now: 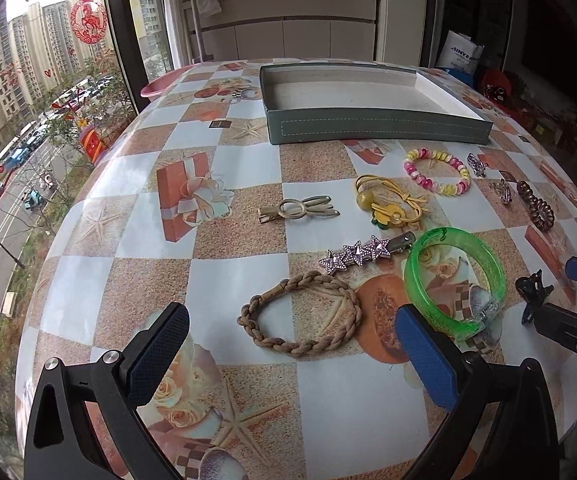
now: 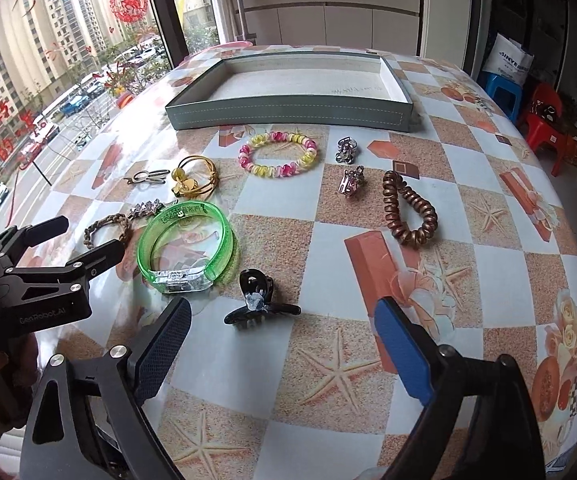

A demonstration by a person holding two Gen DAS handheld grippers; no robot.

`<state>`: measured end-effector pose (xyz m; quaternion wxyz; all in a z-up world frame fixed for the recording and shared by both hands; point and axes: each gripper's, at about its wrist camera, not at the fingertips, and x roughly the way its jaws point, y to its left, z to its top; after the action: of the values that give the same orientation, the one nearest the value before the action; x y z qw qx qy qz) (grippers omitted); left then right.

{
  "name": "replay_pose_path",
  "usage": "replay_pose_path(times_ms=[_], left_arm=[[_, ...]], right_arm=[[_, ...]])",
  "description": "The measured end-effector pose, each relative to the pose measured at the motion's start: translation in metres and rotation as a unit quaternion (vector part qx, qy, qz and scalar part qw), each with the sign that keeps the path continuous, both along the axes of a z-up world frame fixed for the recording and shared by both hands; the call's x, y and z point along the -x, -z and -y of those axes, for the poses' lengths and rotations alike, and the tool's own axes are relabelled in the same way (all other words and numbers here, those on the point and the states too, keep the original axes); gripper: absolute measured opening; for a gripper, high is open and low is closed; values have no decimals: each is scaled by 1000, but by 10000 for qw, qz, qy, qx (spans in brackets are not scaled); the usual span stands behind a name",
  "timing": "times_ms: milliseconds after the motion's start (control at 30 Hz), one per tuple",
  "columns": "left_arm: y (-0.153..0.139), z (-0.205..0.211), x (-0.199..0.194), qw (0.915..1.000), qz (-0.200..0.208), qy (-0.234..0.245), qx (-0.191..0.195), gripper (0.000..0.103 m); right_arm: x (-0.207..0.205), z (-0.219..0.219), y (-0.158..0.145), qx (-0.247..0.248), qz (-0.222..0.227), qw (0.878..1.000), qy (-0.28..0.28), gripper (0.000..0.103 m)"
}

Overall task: Organize jewelry
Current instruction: 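Grasp the black claw clip with the right tool while the left tool grasps the braided rope bracelet, then carry both items into the gray tray and open both tools to release them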

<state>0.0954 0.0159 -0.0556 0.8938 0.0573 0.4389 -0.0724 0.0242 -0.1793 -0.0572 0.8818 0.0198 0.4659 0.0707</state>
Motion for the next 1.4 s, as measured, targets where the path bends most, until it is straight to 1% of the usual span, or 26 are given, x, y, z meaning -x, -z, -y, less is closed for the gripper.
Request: replay_pose_path(times_ms=[67,100,133,167,200,233,267,300,333,400,567,667,800,933,1067,1167,1267,1400], left_arm=[[2,3,-4,10000,-45,16,-48,103],[4,5,-5,9999,-104,27,-81,97],[5,4,-5,9999,-122,37,-56,97],[5,3,-5,9999,-107,44,-22,94],[4,3,-4,9999,-99,89,24,83],[4,3,-3,9998,-101,144,87,73],[3,4,-3,9998,-87,177,97,68],[2,5,-2,9997,-61,208,76,55],[1,5,-1,9997,-49,244,79,38],[0,4,-2,9995,-84,274,158,25],[-5,-6,-1,9980,-174,210,566,25],[-12,-11,2,9969,-151,187,755,25],[-31,-11,4,9965,10,253,801,25],[-61,-7,-1,9956,248,348,840,25],[-92,1,-18,9937,439,443,931,25],[-113,10,-37,9930,477,451,983,25],[-126,21,-59,9923,534,489,1004,25],[-137,37,-94,9924,621,567,896,25]], right_arm=[[-8,-6,5,56,-102,9999,-113,78],[-10,-8,8,78,-153,9997,-158,74],[-13,-10,10,96,-198,9996,-192,68],[-14,-11,12,109,-223,9995,-209,64],[-13,-11,11,169,-186,9995,-203,62],[-13,-12,11,192,-176,9994,-220,52],[-13,-12,11,206,-165,9994,-225,47],[-13,-12,11,202,-164,9994,-225,47],[-13,-11,11,176,-176,9994,-234,47],[-13,-11,10,126,-178,9995,-242,47],[-11,-8,5,-55,-155,9996,-225,47],[-11,-3,-1,-204,-136,9995,-214,47],[-13,3,-18,-360,-45,9991,-199,47],[-22,12,-40,-525,98,9984,-174,47],[-40,23,-65,-679,208,9974,-153,47],[-59,32,-79,-821,205,9964,-108,47],[-81,38,-93,-815,283,9962,-87,47],[-118,42,-107,-768,307,9965,-98,47]])
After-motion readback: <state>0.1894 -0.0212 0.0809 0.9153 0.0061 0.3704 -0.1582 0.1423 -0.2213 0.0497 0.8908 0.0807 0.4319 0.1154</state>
